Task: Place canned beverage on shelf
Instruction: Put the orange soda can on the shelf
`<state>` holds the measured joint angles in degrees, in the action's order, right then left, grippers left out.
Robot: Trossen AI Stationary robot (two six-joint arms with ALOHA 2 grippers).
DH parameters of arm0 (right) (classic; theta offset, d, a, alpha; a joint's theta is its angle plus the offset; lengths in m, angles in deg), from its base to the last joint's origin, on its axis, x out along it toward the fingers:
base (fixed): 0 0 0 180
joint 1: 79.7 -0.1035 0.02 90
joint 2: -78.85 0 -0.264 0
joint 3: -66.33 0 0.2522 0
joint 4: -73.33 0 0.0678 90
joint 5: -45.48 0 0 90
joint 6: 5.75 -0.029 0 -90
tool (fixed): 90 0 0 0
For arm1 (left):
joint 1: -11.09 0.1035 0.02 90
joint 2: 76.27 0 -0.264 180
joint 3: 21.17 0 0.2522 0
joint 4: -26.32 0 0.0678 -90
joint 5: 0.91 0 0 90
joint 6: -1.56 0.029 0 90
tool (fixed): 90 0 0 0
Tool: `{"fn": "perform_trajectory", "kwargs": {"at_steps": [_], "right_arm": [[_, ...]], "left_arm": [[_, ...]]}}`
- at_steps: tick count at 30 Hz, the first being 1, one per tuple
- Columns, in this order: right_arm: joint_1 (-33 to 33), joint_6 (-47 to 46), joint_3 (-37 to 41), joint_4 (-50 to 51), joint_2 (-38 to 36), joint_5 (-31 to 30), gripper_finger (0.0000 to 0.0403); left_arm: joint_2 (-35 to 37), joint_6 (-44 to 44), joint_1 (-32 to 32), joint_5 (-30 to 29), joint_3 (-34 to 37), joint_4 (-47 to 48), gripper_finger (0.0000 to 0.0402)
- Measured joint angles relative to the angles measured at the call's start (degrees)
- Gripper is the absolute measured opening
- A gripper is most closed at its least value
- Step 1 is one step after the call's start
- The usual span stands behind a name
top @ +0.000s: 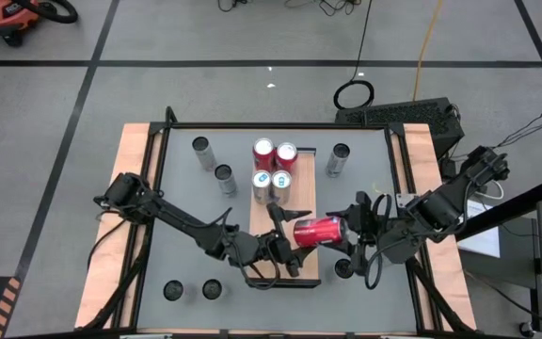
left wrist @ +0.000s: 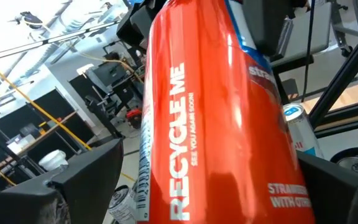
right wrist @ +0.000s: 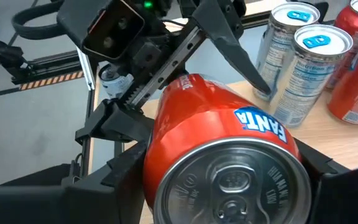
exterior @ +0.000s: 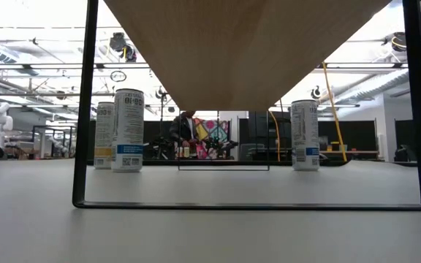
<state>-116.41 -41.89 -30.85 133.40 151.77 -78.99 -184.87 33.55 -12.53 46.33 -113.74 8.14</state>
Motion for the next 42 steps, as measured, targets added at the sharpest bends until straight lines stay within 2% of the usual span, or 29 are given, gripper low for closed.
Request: {"fn": "perform_trajectory", "kwargs": {"at_steps": [8,21,32,42], "right_arm": [[0.0,0.3,0.0,-1.4,0.1,0.0,0.0235],[0.0,1.6,0.0,-2.8,0.1,0.0,0.0235],[0.0,2.4,0.0,-3.0,0.4,-1.7,0.0235],[0.0,2.2,-0.1,-2.9,1.0,-1.7,0.0235]], "left_arm": [[0.0,-0.1,-0.7,-3.9,0.0,1.3,0.0396],[0.0,-0.1,-0.7,-4.0,0.0,1.2,0.0394],[0.1,-0.3,-0.7,-4.0,0.0,1.1,0.0326],[0.1,-1.2,-0.8,-4.2,0.0,1.7,0.0295]]}}
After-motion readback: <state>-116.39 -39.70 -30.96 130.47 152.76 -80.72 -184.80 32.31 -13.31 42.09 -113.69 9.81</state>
